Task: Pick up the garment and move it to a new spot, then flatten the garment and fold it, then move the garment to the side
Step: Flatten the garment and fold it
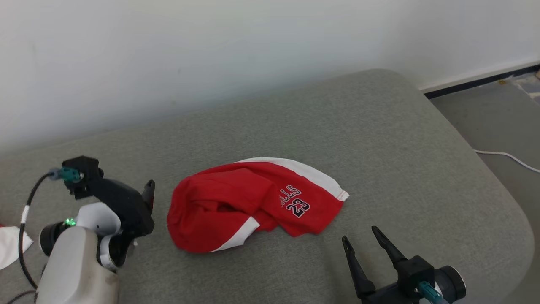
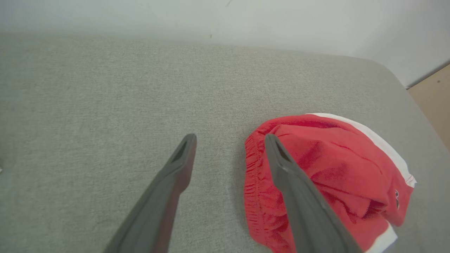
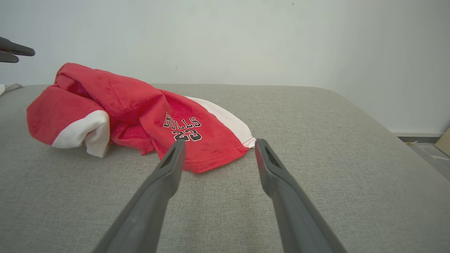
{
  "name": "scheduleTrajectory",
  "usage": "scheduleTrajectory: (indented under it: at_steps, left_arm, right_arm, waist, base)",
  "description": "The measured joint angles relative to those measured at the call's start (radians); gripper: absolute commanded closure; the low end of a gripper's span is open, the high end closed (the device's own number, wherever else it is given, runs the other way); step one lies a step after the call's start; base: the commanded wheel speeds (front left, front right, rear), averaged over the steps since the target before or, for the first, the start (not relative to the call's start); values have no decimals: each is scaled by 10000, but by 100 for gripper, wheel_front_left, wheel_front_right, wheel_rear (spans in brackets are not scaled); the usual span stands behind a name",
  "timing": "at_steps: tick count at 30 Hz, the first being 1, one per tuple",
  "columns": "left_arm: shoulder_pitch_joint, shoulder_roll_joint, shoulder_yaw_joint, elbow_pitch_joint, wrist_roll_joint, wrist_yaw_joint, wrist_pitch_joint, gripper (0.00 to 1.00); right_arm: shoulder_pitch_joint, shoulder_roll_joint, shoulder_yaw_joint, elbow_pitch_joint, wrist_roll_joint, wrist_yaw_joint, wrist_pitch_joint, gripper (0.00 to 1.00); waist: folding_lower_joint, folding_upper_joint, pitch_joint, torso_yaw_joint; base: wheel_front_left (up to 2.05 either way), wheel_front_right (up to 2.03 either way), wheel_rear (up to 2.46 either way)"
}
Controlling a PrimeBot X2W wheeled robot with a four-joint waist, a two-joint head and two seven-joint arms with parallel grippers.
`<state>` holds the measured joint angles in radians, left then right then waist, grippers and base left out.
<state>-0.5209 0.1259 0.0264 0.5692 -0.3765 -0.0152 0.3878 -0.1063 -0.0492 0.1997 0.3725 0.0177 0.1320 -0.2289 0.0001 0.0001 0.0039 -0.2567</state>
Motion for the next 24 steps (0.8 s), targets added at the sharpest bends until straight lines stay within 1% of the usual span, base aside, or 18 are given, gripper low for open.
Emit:
scheduleTrajectory:
  at_steps: [3,9,10,12,15,18,20,23,24]
  left_arm:
    - [-753,58,-98,324,10,153,462,0]
    - [-1573,458,-337,999,111,138,1250,0]
    - [-1805,570,-395,1137,163,148,1406,0]
    - [-1980,637,-460,1294,224,167,1649,0]
    - [-2109,700,-660,1638,293,240,2197,0]
    - [-2106,861,-1005,1990,614,276,2955,0]
    - [-2109,840,-1166,2117,648,278,3375,0]
    - [-2238,855,-1423,2127,754,176,3785,0]
    - [-2257,836,-1476,2082,757,94,3760,67]
  right_arm:
    - [-151,-6,222,10,63,-2,2,0]
    - [-335,-10,639,52,207,0,-6,0]
    - [-414,-10,750,48,267,-2,-25,0]
    - [-432,-13,779,54,326,0,-61,0]
    - [-511,-12,729,33,366,0,-102,0]
    - [-534,-12,700,56,430,-2,-155,0]
    - [-537,-10,683,75,466,0,-180,0]
    - [-588,-12,715,109,573,0,-196,0]
    - [-626,-8,738,115,614,0,-203,0]
  waist:
    - [0,0,163,-455]
    - [0,1,578,-1297]
    - [0,0,744,-1545]
    - [0,0,943,-1743]
    - [1,1,1285,-1947]
    - [1,1,1572,-2084]
    - [1,1,1724,-2126]
    - [0,0,1852,-2071]
    - [0,0,1870,-2025]
  base:
    - [0,0,0]
    - [0,0,0]
    - [0,0,0]
    - [0,0,0]
    - [0,0,0]
    - [0,0,0]
    - [0,0,0]
    - [0,0,0]
    - [0,0,0]
